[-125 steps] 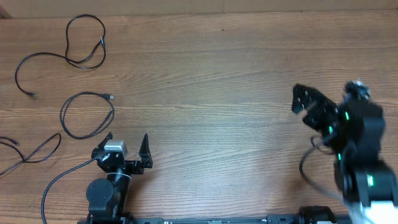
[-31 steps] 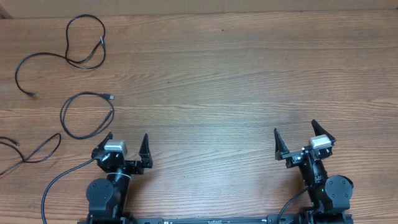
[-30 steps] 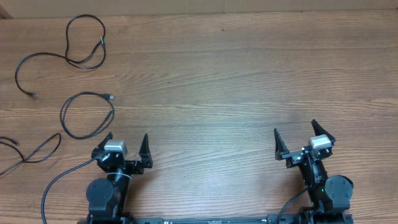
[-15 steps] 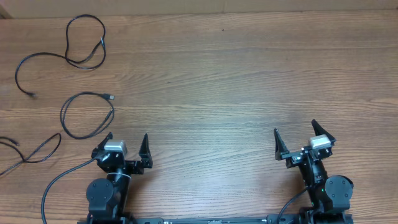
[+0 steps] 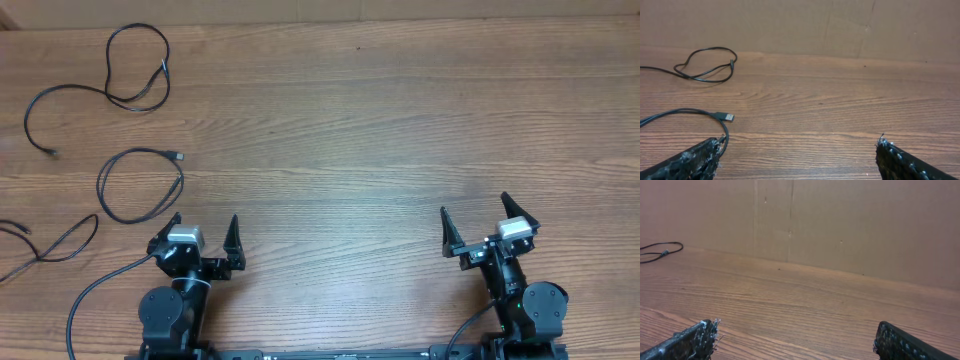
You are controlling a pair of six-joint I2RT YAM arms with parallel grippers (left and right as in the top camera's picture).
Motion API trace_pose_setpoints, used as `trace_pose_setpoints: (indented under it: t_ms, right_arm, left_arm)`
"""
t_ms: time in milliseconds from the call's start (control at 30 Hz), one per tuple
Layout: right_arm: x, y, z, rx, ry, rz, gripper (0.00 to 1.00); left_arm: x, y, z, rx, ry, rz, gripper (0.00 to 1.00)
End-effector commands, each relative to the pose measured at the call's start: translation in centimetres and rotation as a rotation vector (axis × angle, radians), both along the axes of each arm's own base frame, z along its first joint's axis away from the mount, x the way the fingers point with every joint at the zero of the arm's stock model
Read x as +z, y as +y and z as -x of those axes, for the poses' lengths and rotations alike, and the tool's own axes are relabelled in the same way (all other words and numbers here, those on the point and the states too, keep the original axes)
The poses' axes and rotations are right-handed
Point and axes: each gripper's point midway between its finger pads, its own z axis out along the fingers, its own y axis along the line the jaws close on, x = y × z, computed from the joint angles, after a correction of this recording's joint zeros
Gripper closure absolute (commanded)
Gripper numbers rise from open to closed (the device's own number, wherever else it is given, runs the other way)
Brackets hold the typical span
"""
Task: Untangle cables
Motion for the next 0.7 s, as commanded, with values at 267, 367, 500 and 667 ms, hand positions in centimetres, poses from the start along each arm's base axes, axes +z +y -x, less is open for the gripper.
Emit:
trace_pose_setpoints:
  t_ms: [267,367,500,667]
  right_arm:
    - [-0.1,0.1,0.0,0.003,-0.006,0.001,0.0]
    - [-0.1,-0.1,0.0,-0.008,-0.006,0.002,0.0]
    - [-0.3,-1.1,-0.2,-0.068,0.0,0.003,0.0]
    - [-0.3,-1.4,-0.2,-0.082,0.001,0.003,0.0]
  left_arm:
    - [0.1,-0.2,0.0,-0.013,-0.011,-0.014,0.0]
    - [0.1,-0.2,0.0,-0.013,-0.011,-0.014,0.0]
    - [0.1,-0.2,0.0,-0.013,-0.011,-0.014,0.0]
    - [0.1,-0.2,0.0,-0.013,-0.011,-0.014,0.0]
